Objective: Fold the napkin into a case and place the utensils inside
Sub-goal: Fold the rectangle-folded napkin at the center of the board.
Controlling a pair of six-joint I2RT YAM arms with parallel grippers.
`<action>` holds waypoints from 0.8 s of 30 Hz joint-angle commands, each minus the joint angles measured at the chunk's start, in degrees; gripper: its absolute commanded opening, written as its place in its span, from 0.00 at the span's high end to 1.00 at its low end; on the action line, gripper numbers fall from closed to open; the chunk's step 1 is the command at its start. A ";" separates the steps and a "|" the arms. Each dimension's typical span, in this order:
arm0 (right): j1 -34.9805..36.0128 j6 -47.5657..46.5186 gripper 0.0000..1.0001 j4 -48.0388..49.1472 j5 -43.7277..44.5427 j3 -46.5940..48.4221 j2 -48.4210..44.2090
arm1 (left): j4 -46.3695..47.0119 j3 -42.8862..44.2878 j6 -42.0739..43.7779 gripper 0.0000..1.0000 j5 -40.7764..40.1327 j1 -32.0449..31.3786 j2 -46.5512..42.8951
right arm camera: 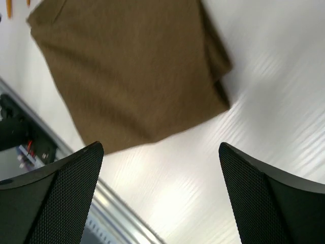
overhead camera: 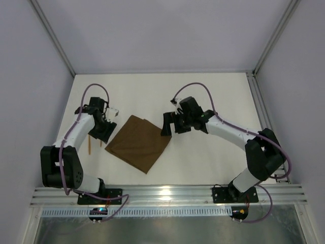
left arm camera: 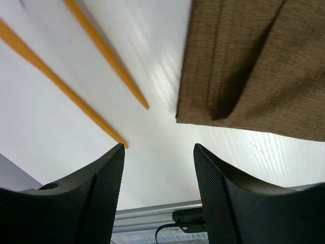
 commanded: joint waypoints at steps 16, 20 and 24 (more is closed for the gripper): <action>-2.66 -13.38 0.76 6.28 -9.49 7.27 20.73 | 3.00 -0.08 -0.74 0.71 5.60 4.34 14.02; -0.83 -7.50 0.80 10.59 -10.99 -5.36 13.44 | 8.17 1.50 -0.92 0.76 3.23 -2.67 16.75; 4.71 -2.84 0.59 11.39 -9.23 -12.68 5.44 | 11.16 4.40 -0.74 0.84 4.37 -8.40 20.79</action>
